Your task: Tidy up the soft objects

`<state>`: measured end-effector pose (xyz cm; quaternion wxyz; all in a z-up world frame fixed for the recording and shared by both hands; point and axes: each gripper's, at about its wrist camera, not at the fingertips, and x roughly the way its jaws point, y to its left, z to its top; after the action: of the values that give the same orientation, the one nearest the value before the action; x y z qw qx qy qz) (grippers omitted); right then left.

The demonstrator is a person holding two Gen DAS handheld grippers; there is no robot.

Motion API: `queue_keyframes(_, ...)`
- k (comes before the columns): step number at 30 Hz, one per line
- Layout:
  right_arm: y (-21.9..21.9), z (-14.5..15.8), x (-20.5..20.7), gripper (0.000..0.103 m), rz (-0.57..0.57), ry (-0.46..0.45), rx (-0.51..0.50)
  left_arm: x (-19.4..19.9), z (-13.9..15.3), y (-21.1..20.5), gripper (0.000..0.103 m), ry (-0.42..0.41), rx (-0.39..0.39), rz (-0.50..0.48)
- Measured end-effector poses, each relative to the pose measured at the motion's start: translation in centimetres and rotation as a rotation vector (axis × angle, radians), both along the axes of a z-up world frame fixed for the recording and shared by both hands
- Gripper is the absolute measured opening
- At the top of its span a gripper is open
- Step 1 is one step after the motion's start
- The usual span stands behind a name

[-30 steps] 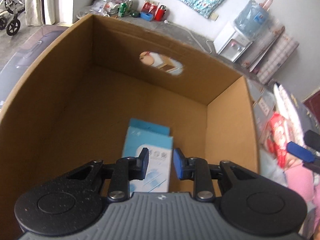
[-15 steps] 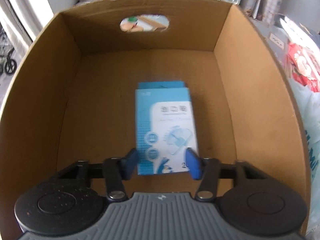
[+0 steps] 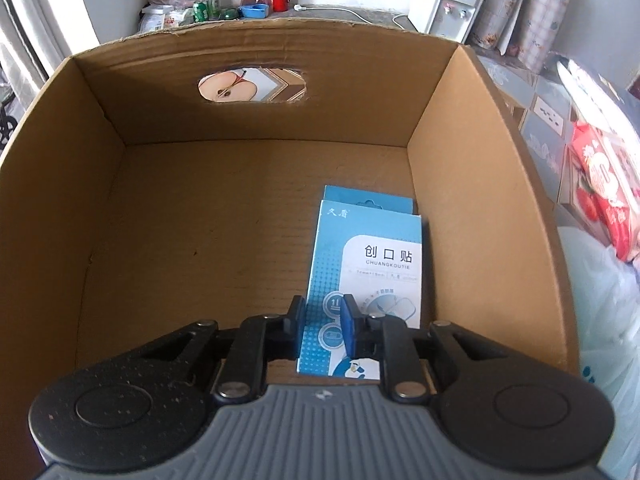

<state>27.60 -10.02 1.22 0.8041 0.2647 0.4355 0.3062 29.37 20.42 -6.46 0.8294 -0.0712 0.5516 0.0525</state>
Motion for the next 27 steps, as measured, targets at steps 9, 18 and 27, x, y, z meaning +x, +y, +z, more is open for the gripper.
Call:
queue_keyframes(9,-0.8,0.3,-0.2,0.066,-0.011,-0.004,0.009,-3.2,1.6,-0.5,0.026,0.04,0.11,-0.079)
queue_keyframes(18,-1.5,0.5,-1.1,0.066,-0.036,-0.007,0.003,-1.3,-0.9,-2.9,0.026,0.083,0.124,-0.123)
queue_keyframes(27,-3.5,0.5,-2.7,0.067,-0.078,-0.011,0.0,1.2,-0.9,-3.5,0.026,0.018,0.135,-0.105)
